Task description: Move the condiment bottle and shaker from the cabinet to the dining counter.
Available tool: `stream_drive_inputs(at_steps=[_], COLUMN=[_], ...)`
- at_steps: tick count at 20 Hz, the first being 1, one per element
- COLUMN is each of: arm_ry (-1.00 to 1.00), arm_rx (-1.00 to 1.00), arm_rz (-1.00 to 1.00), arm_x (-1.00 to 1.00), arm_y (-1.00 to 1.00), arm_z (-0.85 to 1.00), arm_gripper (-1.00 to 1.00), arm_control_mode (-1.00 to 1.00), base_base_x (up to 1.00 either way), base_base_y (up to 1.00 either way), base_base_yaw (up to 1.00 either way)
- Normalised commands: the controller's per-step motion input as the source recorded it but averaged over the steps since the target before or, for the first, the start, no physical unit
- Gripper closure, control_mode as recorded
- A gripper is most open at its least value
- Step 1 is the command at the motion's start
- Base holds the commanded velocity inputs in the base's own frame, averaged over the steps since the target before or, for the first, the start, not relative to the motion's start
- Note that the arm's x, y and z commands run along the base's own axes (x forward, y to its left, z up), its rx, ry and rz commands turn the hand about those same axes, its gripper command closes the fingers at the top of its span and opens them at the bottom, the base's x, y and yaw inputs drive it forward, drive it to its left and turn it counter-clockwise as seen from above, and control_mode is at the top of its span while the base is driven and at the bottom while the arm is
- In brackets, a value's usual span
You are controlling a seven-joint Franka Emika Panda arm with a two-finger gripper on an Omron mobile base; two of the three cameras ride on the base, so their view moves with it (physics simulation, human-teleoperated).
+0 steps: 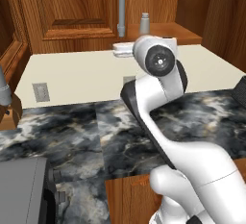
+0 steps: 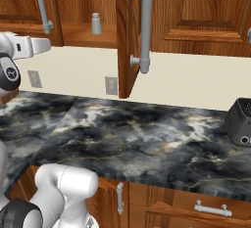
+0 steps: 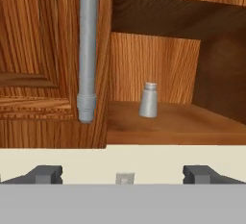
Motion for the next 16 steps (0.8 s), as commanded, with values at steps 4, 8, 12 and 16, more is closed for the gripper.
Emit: stream_drive_inputs(at_steps=[4, 8, 12, 16], arm_ry=[0.09, 0.07, 0.14, 0.19], arm_rx=[0.06, 0.0, 0.0, 0.0], arm_rz=[0.03, 0.06, 0.07, 0.05], arm_x=[0.04, 0.19, 0.44, 0.38], arm_y=[0.0, 0.09, 0.11, 0.2], arm_z=[0.45, 0.24, 0.09, 0.19], arm_gripper=[-1.0, -1.0, -1.0, -1.0], arm_control_mode=[-1.0, -1.0, -1.0, -1.0], base_base_x=[0.0, 0.0, 0.0, 0.0], base_base_y=[0.0, 0.0, 0.0, 0.0], base_base_yaw=[0.0, 0.0, 0.0, 0.0])
